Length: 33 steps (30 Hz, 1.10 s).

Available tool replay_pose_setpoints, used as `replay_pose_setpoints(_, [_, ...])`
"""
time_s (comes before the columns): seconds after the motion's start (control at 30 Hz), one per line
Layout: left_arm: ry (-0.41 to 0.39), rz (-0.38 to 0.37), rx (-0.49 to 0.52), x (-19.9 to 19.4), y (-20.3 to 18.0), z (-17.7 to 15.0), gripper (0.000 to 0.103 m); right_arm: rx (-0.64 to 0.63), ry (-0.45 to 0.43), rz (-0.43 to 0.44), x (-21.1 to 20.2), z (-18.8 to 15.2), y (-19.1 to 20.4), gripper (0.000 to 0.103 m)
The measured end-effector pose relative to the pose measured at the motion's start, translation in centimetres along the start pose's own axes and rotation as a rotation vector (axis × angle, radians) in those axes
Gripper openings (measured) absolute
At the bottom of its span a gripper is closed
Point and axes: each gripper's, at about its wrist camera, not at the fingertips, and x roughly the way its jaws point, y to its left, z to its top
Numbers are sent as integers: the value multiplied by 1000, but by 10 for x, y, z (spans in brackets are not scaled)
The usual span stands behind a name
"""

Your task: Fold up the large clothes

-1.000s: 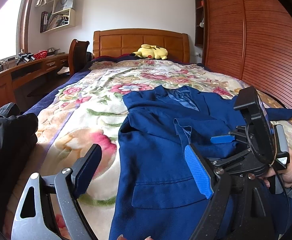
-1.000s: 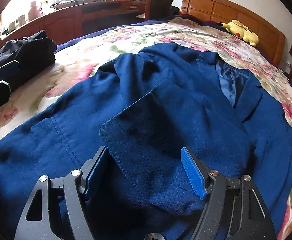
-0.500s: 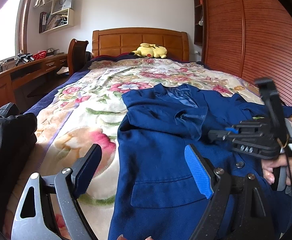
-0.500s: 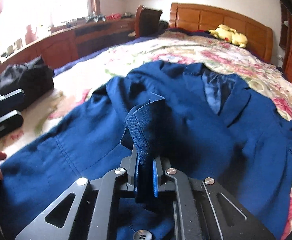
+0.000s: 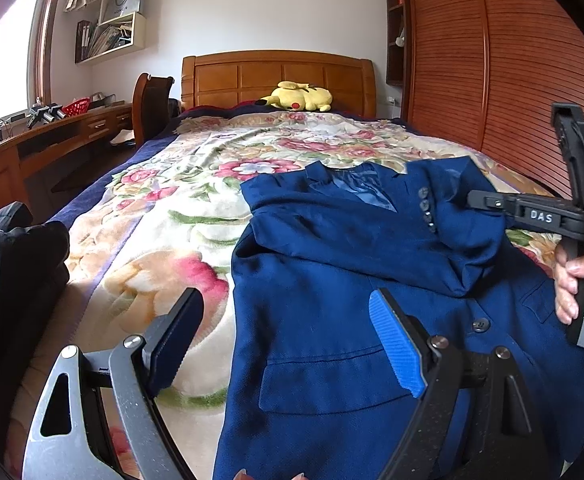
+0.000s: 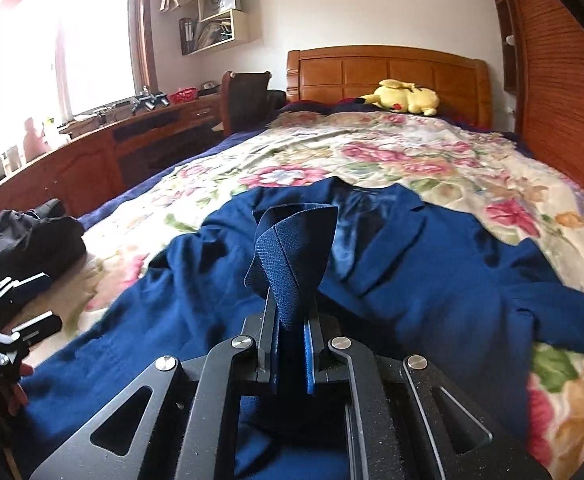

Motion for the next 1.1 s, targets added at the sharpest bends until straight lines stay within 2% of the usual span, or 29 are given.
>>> replay_pose_setpoints(0.2, [0, 2, 2, 0, 0, 0, 85, 22, -9, -76, -31, -9, -6, 9])
replay_pose_setpoints(0.43, [1, 2, 3, 0, -1, 0, 85, 107, 25, -149, -66, -48, -14, 10])
replay_pose_setpoints(0.5, [3, 1, 3, 0, -1, 0, 85, 128, 55, -153, -70, -57, -14, 21])
replay_pose_setpoints(0.63, [9, -1, 1, 1, -1, 0, 85, 159, 119, -159, -82, -70, -13, 31])
replay_pose_setpoints(0.7, [7, -3, 3, 1, -1, 0, 85, 160, 139, -151, -90, -73, -11, 42])
replay_pose_setpoints(0.77, [5, -8, 3, 0, -1, 0, 85, 137, 139, -175, -101, -74, -8, 49])
replay_pose_setpoints(0.87, [4, -16, 7, -1, -2, 0, 85, 126, 140, -205, -112, -70, -10, 53])
replay_pose_setpoints(1.1, [-13, -31, 31, -8, -10, 3, 85, 61, 144, -264, -122, -71, -9, 53])
